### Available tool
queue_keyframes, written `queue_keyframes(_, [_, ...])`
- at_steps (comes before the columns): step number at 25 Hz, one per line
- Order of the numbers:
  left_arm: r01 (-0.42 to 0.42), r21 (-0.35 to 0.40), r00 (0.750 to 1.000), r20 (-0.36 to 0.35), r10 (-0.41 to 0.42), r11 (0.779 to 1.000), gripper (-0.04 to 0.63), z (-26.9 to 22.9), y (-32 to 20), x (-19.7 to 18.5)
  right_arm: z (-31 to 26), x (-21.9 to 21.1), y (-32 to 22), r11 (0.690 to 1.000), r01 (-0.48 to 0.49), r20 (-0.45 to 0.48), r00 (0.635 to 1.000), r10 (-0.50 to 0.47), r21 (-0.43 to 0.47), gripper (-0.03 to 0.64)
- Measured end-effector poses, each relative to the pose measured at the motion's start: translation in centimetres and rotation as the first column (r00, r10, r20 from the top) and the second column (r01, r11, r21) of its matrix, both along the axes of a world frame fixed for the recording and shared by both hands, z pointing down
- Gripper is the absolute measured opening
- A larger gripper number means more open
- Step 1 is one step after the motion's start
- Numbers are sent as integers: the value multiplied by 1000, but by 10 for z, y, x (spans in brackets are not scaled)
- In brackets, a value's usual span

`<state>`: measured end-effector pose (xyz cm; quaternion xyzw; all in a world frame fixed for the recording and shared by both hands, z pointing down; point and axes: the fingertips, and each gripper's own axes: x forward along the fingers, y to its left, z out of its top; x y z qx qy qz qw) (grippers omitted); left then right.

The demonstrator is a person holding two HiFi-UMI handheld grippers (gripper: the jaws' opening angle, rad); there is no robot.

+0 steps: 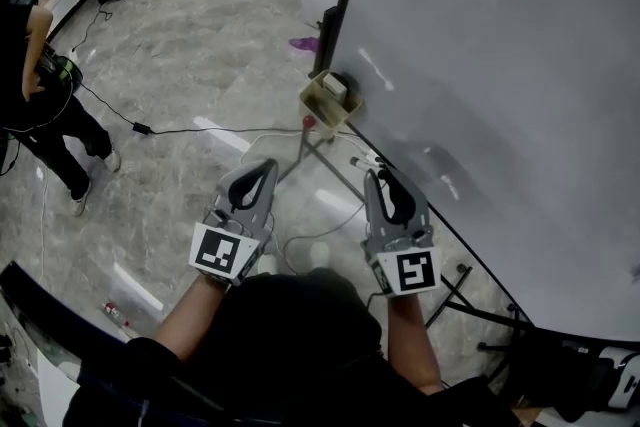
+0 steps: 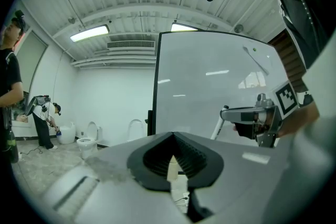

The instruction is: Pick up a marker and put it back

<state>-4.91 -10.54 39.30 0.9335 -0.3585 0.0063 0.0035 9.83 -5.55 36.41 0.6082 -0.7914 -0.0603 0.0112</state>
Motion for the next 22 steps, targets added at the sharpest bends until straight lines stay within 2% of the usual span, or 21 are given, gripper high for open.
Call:
queue_keyframes(6, [-6, 2, 1000, -10, 6, 1000, 2, 1, -6, 3, -3, 0, -8, 1000, 20, 10, 1000, -21, 17, 75])
queue_keyframes(10, [3, -17, 1000, -1, -3, 1000, 3, 2, -11, 4, -2, 3, -13, 1000, 5, -8, 1000, -5, -1, 77])
queue_keyframes(14, [-6, -3, 1000, -22, 6, 1000, 3, -1, -13, 8, -4, 4, -17, 1000, 12, 0, 1000, -12, 3, 75])
queue_keyframes(22, [3, -7, 1000, -20, -3, 1000, 3, 1, -21, 14, 1, 8, -27, 1000, 26, 10, 1000, -26, -3, 77])
